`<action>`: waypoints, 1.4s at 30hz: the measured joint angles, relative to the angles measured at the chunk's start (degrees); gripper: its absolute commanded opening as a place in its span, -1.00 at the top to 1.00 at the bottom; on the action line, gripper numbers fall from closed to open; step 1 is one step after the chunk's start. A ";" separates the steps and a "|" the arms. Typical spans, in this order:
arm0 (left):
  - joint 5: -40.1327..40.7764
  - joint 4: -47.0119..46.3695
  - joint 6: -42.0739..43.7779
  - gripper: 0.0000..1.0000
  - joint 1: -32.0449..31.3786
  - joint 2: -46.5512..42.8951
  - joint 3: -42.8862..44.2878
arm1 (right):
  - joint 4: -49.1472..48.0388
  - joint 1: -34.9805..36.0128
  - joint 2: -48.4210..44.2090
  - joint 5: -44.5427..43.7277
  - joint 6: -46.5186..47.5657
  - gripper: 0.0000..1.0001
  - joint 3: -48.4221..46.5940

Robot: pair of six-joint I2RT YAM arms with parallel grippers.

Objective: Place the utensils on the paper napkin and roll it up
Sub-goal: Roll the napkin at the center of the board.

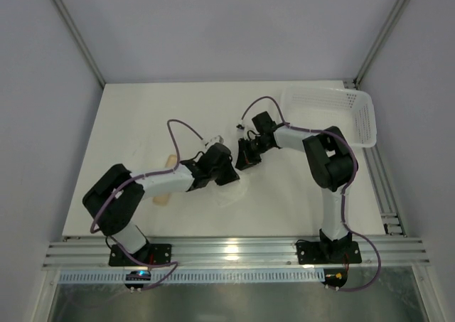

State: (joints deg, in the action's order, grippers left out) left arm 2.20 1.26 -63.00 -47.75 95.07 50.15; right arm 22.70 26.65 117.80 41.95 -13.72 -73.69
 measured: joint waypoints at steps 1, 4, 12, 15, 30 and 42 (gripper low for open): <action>0.57 0.50 0.24 0.97 -0.11 -1.16 -0.17 | 0.00 0.00 0.00 0.02 0.00 0.93 -0.02; 3.04 2.62 1.53 0.92 -0.17 -6.36 -0.26 | 0.02 0.02 0.00 0.00 0.07 0.93 -0.02; 3.74 7.63 4.17 0.83 4.76 -11.65 4.90 | 0.68 0.00 0.52 0.24 0.33 0.92 -0.70; 1.86 7.76 3.93 0.83 7.87 -10.43 5.09 | 1.18 0.00 0.66 0.22 0.61 0.93 -1.05; -8.87 3.21 1.92 0.87 13.14 -0.20 5.07 | 2.05 0.04 0.87 0.20 1.79 0.92 -1.70; -12.63 -3.21 -0.22 0.89 13.38 0.74 0.44 | 2.69 0.13 1.11 0.20 2.27 0.93 -2.16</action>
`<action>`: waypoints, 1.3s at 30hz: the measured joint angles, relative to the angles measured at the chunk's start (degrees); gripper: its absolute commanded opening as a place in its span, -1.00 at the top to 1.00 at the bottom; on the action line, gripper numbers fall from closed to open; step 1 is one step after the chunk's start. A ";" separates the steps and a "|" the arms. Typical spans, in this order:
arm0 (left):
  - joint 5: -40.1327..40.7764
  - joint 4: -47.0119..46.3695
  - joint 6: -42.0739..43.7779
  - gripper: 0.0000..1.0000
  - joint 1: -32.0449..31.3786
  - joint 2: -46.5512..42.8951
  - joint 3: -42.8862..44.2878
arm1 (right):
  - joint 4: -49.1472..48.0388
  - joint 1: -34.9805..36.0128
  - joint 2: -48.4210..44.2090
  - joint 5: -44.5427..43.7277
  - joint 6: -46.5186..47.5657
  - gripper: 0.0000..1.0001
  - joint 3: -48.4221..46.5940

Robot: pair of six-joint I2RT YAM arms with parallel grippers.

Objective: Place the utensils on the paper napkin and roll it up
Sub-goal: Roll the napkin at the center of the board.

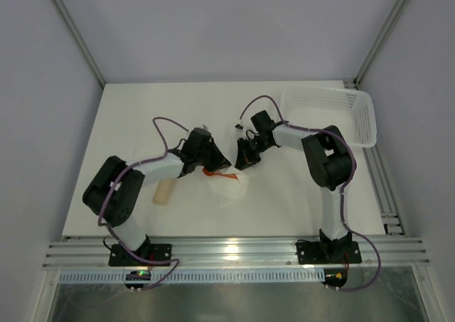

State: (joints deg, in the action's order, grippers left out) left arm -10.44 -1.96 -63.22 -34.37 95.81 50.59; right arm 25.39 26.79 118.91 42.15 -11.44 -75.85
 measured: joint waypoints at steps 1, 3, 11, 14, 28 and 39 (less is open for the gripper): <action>-0.22 -0.42 -0.04 0.90 0.00 0.13 -0.20 | 0.00 0.00 0.00 0.00 0.04 0.92 0.00; -0.66 -1.44 -0.28 0.92 0.00 0.39 -0.42 | 0.02 0.00 0.00 0.00 0.13 0.92 -0.02; -2.10 -4.70 -0.90 0.99 0.00 0.68 -2.38 | 0.04 0.02 0.00 0.00 0.33 0.93 -0.02; -2.27 -4.63 -0.87 1.00 0.00 0.68 -3.32 | 0.04 0.02 0.00 0.00 0.33 0.92 -0.02; -3.10 -5.95 -0.90 1.00 -1.77 1.88 -5.35 | 0.07 0.02 0.00 -0.02 0.35 0.92 -0.02; -3.72 -12.17 -2.80 1.00 -2.34 3.63 -8.63 | 0.22 0.02 0.02 -0.17 0.37 0.93 -0.13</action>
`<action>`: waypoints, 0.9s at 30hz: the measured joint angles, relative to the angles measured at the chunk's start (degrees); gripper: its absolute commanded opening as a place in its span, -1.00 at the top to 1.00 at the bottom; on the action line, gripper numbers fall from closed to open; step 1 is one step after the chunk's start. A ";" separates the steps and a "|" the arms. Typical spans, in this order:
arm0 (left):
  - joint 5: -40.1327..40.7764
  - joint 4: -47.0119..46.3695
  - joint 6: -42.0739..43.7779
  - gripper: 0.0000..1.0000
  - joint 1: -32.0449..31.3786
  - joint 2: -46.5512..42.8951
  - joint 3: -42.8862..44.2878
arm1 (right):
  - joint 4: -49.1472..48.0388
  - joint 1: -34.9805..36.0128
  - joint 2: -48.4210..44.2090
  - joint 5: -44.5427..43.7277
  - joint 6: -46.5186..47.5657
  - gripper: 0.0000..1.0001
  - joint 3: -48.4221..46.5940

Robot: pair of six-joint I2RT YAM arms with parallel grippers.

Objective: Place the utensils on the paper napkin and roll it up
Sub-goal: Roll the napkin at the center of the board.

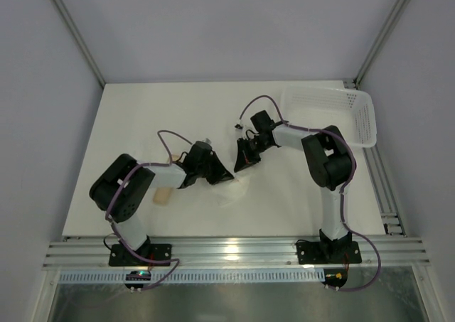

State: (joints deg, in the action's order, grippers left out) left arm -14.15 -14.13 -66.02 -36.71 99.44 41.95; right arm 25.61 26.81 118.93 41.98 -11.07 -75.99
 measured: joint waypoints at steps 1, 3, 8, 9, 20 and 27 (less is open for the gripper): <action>0.00 -0.44 -0.07 1.00 0.00 -0.02 -0.26 | 0.04 0.04 0.00 -0.02 -0.02 0.93 -0.02; 0.02 -0.83 -0.11 1.00 -0.02 -0.02 -0.44 | 0.15 0.09 0.07 -0.07 0.00 0.93 -0.13; 0.26 -0.96 -0.59 1.00 -0.31 -0.04 -0.61 | 0.39 0.09 0.11 -0.09 0.00 0.93 -0.31; 0.28 -0.83 -0.70 1.00 -0.42 -0.07 -0.61 | 0.39 0.09 0.11 -0.09 0.00 0.93 -0.31; 1.53 3.13 -0.61 1.00 -1.07 -1.29 -1.01 | 2.32 0.20 0.11 -1.88 0.20 0.92 -1.95; 1.60 4.20 0.07 1.00 -1.07 -1.55 -0.83 | 1.81 0.11 -0.87 -1.66 0.15 0.92 -0.87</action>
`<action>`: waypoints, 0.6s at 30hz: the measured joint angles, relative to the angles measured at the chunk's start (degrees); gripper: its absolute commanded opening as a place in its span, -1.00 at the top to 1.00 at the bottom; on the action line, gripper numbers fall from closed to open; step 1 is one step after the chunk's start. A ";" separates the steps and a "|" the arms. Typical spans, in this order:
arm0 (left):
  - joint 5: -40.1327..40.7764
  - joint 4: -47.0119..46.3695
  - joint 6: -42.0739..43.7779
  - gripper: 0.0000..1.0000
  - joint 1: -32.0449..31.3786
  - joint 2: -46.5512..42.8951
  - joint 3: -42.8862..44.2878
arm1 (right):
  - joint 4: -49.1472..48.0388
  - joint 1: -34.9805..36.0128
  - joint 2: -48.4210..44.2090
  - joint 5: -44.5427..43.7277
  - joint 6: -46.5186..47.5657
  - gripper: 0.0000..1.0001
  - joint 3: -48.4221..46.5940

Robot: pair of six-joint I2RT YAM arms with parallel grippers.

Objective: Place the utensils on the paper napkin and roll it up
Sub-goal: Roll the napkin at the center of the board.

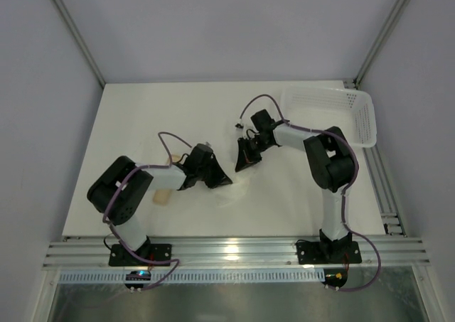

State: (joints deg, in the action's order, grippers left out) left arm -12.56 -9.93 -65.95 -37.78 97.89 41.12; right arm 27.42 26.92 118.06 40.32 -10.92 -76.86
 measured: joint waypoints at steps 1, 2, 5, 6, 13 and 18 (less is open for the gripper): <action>0.00 0.15 0.07 1.00 0.00 -0.04 0.00 | 0.02 -0.09 -0.55 0.15 -0.02 0.93 0.48; 0.00 0.33 0.13 1.00 0.00 -0.11 0.00 | -0.04 -0.20 -1.38 0.42 -0.07 0.93 1.20; 0.00 0.59 0.15 1.00 0.00 -0.15 0.07 | -0.42 -0.81 -4.24 1.84 -0.28 0.93 2.91; 0.00 0.70 0.17 1.00 0.00 -0.15 0.11 | -0.55 -0.90 -5.03 2.45 -0.28 0.92 3.28; 0.11 1.05 0.17 1.00 -0.04 -0.15 0.28 | -1.81 -1.38 -6.27 7.28 0.07 0.92 4.92; 0.13 1.20 0.15 1.00 -0.04 -0.15 0.35 | -1.84 -1.25 -6.12 7.85 0.52 0.92 6.08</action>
State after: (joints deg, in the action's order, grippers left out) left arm -12.43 -8.73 -65.80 -37.82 97.73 41.47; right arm 25.58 25.67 111.94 48.16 -10.39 -70.78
